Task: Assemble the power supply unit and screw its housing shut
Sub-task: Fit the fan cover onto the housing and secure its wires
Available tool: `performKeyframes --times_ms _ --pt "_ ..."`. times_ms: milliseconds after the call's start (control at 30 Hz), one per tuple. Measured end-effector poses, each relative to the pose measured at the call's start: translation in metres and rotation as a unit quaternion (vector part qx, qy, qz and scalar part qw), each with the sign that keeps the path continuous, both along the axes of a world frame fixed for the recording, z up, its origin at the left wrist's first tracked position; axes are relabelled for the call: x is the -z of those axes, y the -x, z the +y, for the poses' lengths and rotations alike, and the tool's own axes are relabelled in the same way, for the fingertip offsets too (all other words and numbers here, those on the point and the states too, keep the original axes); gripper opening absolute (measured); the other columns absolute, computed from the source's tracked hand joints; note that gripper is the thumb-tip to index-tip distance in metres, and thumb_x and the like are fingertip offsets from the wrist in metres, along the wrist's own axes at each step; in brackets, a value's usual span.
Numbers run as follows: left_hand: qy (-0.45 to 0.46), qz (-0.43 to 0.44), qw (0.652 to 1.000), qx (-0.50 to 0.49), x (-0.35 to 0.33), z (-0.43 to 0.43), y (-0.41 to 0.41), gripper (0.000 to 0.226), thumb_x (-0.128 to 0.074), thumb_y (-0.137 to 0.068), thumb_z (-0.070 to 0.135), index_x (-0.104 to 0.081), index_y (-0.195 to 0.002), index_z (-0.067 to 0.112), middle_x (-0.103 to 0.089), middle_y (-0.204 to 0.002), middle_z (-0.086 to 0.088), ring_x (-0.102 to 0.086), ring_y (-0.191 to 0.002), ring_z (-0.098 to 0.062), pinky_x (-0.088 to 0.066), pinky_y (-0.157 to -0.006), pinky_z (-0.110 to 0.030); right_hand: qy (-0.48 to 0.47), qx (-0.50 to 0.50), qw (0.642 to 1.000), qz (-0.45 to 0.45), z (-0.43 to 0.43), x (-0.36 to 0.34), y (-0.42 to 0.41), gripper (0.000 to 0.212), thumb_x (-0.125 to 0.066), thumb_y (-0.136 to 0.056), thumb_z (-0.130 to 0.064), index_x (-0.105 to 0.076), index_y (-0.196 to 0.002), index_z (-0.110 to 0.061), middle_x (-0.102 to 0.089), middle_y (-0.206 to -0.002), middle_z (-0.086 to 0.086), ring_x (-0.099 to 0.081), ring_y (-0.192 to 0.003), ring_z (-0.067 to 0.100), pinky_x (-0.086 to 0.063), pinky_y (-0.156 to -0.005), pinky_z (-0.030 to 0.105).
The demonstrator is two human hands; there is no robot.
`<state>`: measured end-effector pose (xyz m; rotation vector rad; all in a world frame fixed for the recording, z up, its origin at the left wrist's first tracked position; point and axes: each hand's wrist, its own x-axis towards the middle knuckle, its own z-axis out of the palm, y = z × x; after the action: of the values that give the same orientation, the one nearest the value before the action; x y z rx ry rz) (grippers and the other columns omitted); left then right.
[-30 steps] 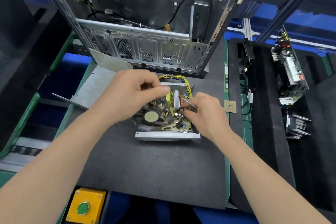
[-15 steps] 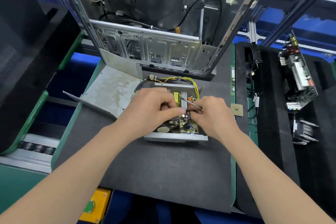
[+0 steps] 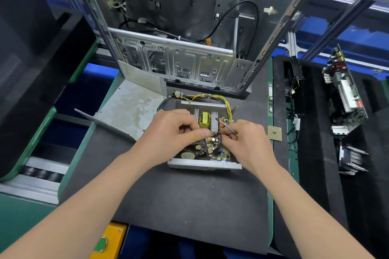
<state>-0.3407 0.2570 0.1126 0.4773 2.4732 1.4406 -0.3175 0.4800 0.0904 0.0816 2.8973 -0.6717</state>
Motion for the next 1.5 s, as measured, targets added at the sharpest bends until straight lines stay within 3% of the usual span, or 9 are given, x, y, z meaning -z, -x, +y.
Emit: performKeyframes --times_ms 133,300,500,733,867,1167,1500 --pt "-0.009 -0.004 1.000 -0.011 0.0007 0.0018 -0.0007 0.025 -0.082 -0.084 0.041 -0.073 -0.066 0.027 -0.055 -0.069 0.015 -0.045 -0.058 -0.006 -0.035 -0.059 -0.013 0.009 0.008 1.000 0.001 0.0003 0.0007 -0.0006 0.012 -0.067 -0.089 -0.027 -0.078 -0.084 -0.030 -0.050 -0.069 -0.006 -0.056 -0.076 0.025 -0.052 -0.069 0.040" --pt "-0.008 -0.003 1.000 -0.013 0.0012 0.0028 -0.0005 0.025 -0.081 -0.084 0.043 -0.074 -0.067 0.026 -0.056 -0.070 0.014 -0.045 -0.058 -0.006 -0.035 -0.059 -0.014 0.001 0.018 1.000 0.006 -0.0009 0.0023 0.0003 0.012 -0.067 -0.089 -0.030 -0.076 -0.081 -0.032 -0.051 -0.069 -0.006 -0.055 -0.074 0.022 -0.042 -0.060 0.034" --pt "-0.003 0.006 1.000 -0.010 0.0022 0.0015 0.0000 0.026 -0.080 -0.084 0.045 -0.074 -0.067 0.027 -0.056 -0.070 0.015 -0.047 -0.059 -0.006 -0.036 -0.060 -0.014 0.012 0.027 1.000 0.009 -0.0004 0.0060 -0.0015 0.011 -0.071 -0.091 -0.031 -0.077 -0.086 -0.025 -0.051 -0.070 -0.004 -0.059 -0.077 0.025 -0.053 -0.068 0.039" --pt "0.001 0.014 1.000 -0.012 0.0024 0.0013 0.0011 0.028 -0.079 -0.083 0.047 -0.073 -0.066 0.026 -0.055 -0.069 0.016 -0.048 -0.060 -0.006 -0.035 -0.060 -0.014 0.057 0.037 0.998 -0.006 0.0021 0.0045 0.0006 0.007 -0.076 -0.089 -0.030 -0.079 -0.086 -0.035 -0.055 -0.065 -0.008 -0.056 -0.072 0.020 -0.049 -0.067 0.038" --pt "0.005 0.017 1.000 -0.010 0.0021 0.0017 0.0007 0.027 -0.080 -0.084 0.045 -0.073 -0.066 0.026 -0.055 -0.069 0.016 -0.047 -0.059 -0.006 -0.035 -0.060 -0.013 0.011 0.015 1.000 -0.007 0.0024 0.0029 0.0038 0.011 -0.071 -0.089 -0.031 -0.074 -0.079 -0.034 -0.054 -0.063 -0.010 -0.054 -0.070 0.018 -0.040 -0.056 0.032" --pt "0.000 0.005 1.000 -0.014 0.0022 0.0032 0.0007 0.028 -0.081 -0.084 0.043 -0.073 -0.066 0.024 -0.052 -0.067 0.011 -0.046 -0.059 -0.006 -0.035 -0.059 -0.016 -0.042 0.012 0.999 0.006 0.0003 -0.0001 0.0043 0.009 -0.069 -0.088 -0.036 -0.072 -0.080 -0.037 -0.054 -0.064 -0.013 -0.055 -0.073 0.020 -0.029 -0.052 0.026" --pt "0.003 0.007 1.000 -0.016 0.0063 0.0040 0.0000 0.030 -0.079 -0.086 0.045 -0.070 -0.064 0.026 -0.053 -0.069 0.013 -0.045 -0.058 -0.006 -0.034 -0.059 -0.015 -0.056 -0.010 0.998 0.016 0.0002 -0.0005 0.0037 0.013 -0.067 -0.091 -0.036 -0.068 -0.078 -0.033 -0.053 -0.069 -0.011 -0.055 -0.074 0.019 -0.034 -0.054 0.029"
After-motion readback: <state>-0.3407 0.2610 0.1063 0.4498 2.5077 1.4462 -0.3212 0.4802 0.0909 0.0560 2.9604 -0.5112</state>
